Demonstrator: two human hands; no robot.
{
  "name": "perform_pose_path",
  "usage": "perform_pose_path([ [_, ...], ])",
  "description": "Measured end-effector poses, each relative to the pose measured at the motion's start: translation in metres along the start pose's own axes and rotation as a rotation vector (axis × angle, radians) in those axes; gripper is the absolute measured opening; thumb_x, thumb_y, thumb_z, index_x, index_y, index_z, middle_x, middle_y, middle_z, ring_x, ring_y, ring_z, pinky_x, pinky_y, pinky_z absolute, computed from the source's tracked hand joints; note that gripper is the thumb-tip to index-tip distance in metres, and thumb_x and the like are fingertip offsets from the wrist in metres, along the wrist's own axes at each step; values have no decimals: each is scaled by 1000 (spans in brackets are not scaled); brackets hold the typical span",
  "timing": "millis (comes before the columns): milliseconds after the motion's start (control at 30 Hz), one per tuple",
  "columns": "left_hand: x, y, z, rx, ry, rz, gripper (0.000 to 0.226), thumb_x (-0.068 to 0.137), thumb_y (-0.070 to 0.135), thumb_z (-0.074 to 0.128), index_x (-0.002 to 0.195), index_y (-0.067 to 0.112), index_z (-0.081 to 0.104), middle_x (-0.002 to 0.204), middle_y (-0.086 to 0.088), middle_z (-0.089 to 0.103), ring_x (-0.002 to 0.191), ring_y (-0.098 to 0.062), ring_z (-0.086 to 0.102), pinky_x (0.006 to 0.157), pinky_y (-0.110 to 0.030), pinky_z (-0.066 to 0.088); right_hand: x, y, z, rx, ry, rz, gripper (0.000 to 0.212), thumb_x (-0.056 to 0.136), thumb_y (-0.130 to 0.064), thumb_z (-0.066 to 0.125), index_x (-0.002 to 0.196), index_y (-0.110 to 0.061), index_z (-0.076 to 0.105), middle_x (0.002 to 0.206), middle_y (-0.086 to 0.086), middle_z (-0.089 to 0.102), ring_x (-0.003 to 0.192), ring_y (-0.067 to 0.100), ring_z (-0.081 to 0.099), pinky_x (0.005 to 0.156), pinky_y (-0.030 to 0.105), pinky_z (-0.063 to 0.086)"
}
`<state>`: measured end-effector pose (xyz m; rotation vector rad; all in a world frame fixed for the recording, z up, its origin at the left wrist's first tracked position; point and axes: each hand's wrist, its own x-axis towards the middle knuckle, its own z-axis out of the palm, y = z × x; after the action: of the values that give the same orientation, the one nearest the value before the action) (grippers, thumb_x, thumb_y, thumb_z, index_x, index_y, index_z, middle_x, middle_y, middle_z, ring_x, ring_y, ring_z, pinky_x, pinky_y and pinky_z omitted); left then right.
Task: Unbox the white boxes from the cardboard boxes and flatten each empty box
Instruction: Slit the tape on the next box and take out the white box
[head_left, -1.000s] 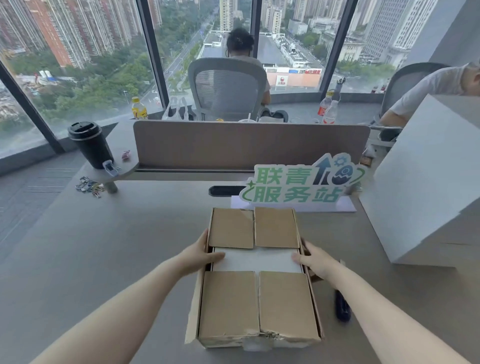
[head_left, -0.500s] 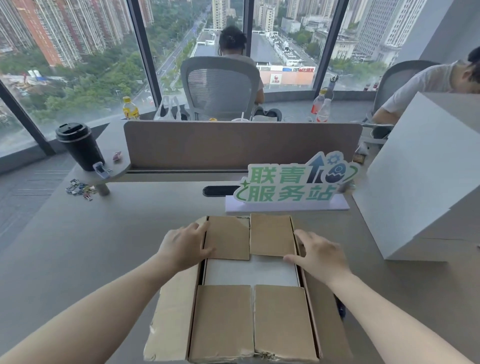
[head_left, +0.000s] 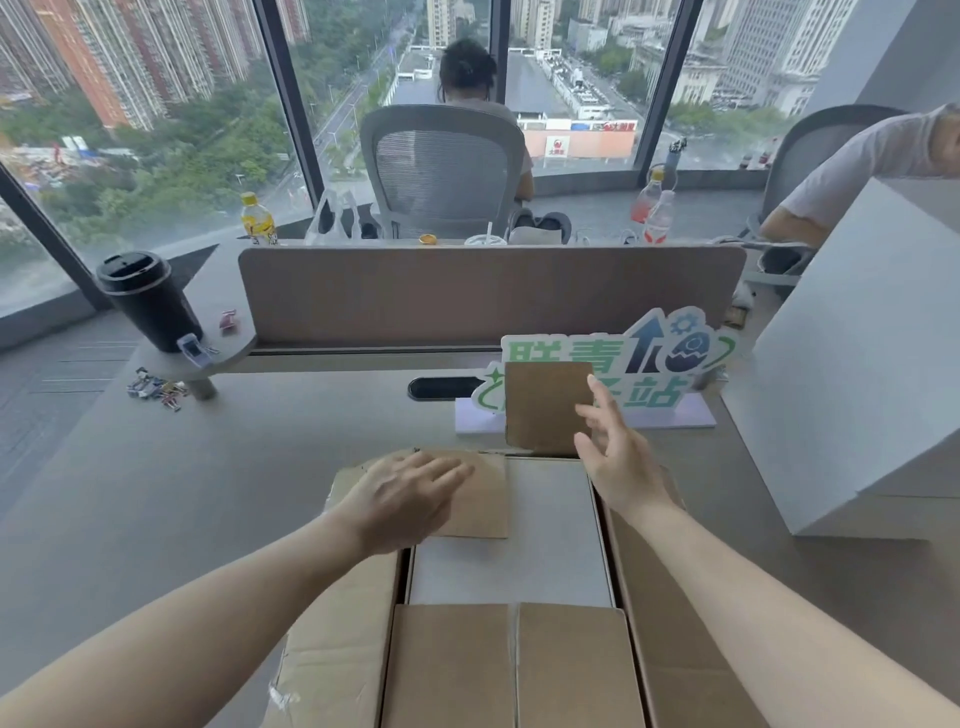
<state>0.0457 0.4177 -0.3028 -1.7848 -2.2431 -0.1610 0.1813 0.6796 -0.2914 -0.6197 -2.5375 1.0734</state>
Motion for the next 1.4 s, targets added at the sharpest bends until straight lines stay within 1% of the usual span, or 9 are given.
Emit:
perform_pose_path([
  [100, 16, -10, -9, -93, 43, -73, 43, 97, 47, 38, 122, 20, 60, 109, 2, 67, 88, -25, 65, 54, -33, 53, 13, 17, 7, -163, -150, 23, 55, 98, -17, 51, 150, -29, 38, 150, -7, 46, 139, 12, 38, 110, 28, 31],
  [233, 26, -10, -12, -168, -561, -65, 89, 79, 69, 54, 154, 36, 17, 161, 8, 20, 143, -21, 26, 107, -39, 39, 22, 30, 15, -279, -351, 97, 50, 101, -27, 47, 151, -27, 39, 159, -9, 31, 147, 12, 25, 118, 30, 23],
  [333, 24, -7, -6, -82, -574, -5, 96, 81, 64, 58, 155, 35, 3, 164, 4, 4, 150, -28, 10, 119, -42, 21, 28, 34, 21, -329, -403, 121, 46, 103, -36, 42, 147, -24, 46, 155, -7, 39, 144, 15, 32, 117, 34, 27],
  [500, 19, 0, -1, 16, -564, 45, 85, 82, 54, 52, 152, 25, 14, 160, -9, 18, 143, -36, 24, 109, -48, 37, 31, 37, 27, -342, -388, 102, 34, 105, -34, 39, 126, -22, 62, 130, -1, 60, 123, 22, 51, 104, 37, 38],
  [633, 25, -11, -16, -154, -123, 53, 43, 84, 37, 41, 122, 26, 60, 108, 5, 70, 84, -24, 68, 53, -29, 52, 30, 42, 28, -338, -374, 93, 31, 105, -33, 38, 121, -23, 63, 122, -1, 61, 117, 22, 53, 104, 40, 37],
  [833, 64, -49, -16, -165, 48, -419, 53, 87, 30, 68, 137, 25, 52, 128, 0, 60, 108, -30, 58, 77, -40, 50, 25, 38, 30, -375, -369, 89, 38, 106, -33, 34, 134, -22, 57, 134, -1, 57, 125, 22, 49, 104, 35, 35],
  [1000, 69, -48, 24, -113, -258, -525, 48, 92, 35, 57, 139, 32, 48, 146, 3, 44, 135, -27, 34, 104, -41, 34, 27, 42, 33, -353, -342, 91, 39, 106, -33, 37, 136, -21, 57, 139, 2, 56, 130, 25, 47, 110, 41, 33],
  [1167, 60, -29, 40, -488, -504, -736, 39, 96, 53, 40, 79, 25, 60, 82, 5, 61, 82, -20, 57, 66, -30, 44, 30, 46, 37, -384, -340, 97, 36, 106, -32, 33, 124, -22, 61, 120, 4, 59, 115, 28, 52, 98, 38, 37],
  [1400, 62, -29, 40, -491, -514, -773, 40, 99, 49, 40, 76, 20, 55, 78, 2, 55, 83, -23, 54, 65, -30, 38, 35, 46, 39, -405, -357, 116, 36, 106, -32, 31, 118, -18, 62, 117, 6, 60, 114, 32, 51, 95, 38, 37],
])
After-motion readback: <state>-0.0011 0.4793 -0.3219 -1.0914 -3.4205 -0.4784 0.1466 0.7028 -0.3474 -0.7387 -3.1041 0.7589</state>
